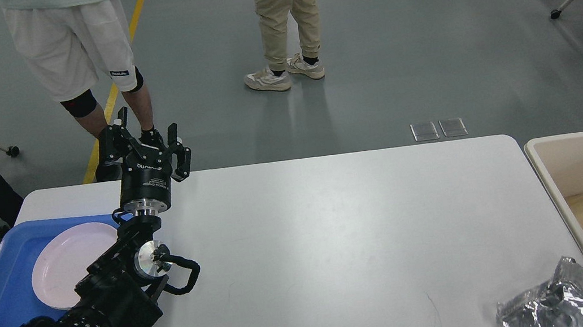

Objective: Tidy desktop
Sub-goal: 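Grasp the silver foil with the right gripper and lift it, then release the silver foil into the white bin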

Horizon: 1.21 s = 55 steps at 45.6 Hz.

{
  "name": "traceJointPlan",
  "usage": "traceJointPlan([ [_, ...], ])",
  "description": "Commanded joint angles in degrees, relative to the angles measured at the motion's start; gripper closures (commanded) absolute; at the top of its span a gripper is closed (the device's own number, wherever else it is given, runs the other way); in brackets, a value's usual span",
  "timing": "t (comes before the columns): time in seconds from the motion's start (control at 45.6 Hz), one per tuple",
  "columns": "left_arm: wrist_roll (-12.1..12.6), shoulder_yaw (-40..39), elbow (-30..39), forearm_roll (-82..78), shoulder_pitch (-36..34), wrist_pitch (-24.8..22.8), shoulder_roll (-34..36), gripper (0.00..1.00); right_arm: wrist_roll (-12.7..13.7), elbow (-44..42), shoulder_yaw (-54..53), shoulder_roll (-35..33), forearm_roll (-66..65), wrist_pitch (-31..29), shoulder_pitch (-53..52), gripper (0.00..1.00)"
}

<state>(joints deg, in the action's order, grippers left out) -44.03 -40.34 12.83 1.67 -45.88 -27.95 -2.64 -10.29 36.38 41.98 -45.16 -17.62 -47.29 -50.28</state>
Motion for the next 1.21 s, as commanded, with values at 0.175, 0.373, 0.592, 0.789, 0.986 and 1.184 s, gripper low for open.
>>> traceJointPlan([
  [0.175, 0.00, 0.00, 0.00, 0.00, 0.00, 0.00, 0.00, 0.03, 0.10, 1.94, 10.13, -4.05, -1.01, -7.71, -17.47, 1.00],
  [0.373, 0.00, 0.00, 0.00, 0.00, 0.00, 0.00, 0.00, 0.03, 0.36, 1.94, 19.53, -4.06, -1.10, -7.71, -36.63, 1.00],
  [0.592, 0.00, 0.00, 0.00, 0.00, 0.00, 0.00, 0.00, 0.03, 1.33, 0.97, 22.35, -1.86, -4.44, -7.71, -55.00, 1.00],
  [0.789, 0.00, 0.00, 0.00, 0.00, 0.00, 0.00, 0.00, 0.03, 1.33, -5.70, 22.27, 3.32, -6.11, -7.71, -58.27, 1.00],
  [0.986, 0.00, 0.00, 0.00, 0.00, 0.00, 0.00, 0.00, 0.03, 1.33, -8.17, 24.99, 5.26, -5.59, -7.71, -53.18, 1.00],
  [1.184, 0.00, 0.00, 0.00, 0.00, 0.00, 0.00, 0.00, 0.03, 1.24, -10.98, 26.75, 5.09, -4.97, -6.77, -45.10, 1.00],
])
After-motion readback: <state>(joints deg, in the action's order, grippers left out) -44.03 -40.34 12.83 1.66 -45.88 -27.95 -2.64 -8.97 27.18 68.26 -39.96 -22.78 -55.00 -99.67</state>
